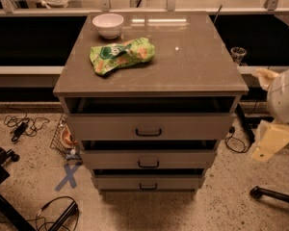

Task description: Open middle drawer

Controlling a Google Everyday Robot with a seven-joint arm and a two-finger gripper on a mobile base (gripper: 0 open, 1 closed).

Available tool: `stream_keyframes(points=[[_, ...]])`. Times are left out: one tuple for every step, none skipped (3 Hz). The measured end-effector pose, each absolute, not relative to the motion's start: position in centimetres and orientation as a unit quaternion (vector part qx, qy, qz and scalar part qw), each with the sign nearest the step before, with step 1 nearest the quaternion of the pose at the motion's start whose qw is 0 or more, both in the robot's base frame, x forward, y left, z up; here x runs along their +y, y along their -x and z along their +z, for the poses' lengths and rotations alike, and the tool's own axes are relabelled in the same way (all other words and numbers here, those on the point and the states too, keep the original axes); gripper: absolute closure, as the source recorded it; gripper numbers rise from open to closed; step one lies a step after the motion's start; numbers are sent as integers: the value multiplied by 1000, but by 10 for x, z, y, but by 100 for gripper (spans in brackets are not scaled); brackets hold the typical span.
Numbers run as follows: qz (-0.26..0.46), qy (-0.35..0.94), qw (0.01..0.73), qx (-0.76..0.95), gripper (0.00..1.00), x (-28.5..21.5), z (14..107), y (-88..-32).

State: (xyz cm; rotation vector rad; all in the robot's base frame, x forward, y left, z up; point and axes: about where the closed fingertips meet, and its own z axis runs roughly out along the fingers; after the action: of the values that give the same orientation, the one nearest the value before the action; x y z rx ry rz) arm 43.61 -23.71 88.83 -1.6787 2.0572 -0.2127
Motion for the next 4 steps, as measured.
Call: stream_keyframes(points=[[-95,615,261,738,0,-240,845,-450],[-122,606,281,734,0,-239,830,-478],[-131,594,291,739,0,-239,831,-487],[-140,602,281,734,0,-231,809,-480]])
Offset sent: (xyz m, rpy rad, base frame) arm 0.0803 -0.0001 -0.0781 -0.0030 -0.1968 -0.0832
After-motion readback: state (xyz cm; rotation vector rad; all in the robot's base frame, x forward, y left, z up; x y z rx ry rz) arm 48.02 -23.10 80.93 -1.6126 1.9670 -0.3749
